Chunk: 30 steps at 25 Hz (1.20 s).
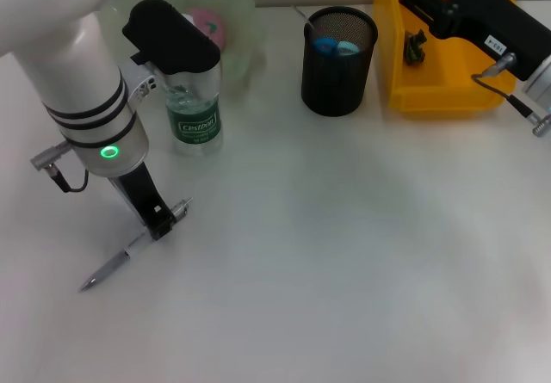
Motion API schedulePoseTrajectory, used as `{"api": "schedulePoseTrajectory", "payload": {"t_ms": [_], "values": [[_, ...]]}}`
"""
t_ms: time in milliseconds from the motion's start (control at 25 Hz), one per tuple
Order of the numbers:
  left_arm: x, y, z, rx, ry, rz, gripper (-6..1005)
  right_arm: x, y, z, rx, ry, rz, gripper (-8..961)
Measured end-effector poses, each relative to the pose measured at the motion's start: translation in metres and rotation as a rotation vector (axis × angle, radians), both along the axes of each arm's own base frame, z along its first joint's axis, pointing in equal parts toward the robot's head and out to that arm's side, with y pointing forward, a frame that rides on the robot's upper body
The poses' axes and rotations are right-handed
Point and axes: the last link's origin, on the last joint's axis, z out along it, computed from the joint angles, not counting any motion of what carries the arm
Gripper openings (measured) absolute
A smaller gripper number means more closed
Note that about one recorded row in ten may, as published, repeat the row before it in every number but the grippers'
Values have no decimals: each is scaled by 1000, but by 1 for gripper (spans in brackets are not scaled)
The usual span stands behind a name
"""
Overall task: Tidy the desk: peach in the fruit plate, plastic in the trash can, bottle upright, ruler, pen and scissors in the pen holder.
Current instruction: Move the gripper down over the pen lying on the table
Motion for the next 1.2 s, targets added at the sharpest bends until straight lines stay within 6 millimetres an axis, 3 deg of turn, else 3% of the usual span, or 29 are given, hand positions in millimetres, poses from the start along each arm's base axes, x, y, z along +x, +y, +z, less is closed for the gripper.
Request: {"api": "schedulePoseTrajectory", "payload": {"t_ms": [960, 1080, 1200], "values": [[2, 0, 1, -2, 0, -8, 235, -2, 2, 1, 5, 7, 1, 604], [2, 0, 1, -3, 0, -9, 268, -2, 2, 1, 5, 7, 2, 603], [2, 0, 1, -3, 1, -8, 372, -2, 2, 1, 5, 7, 2, 603]]}}
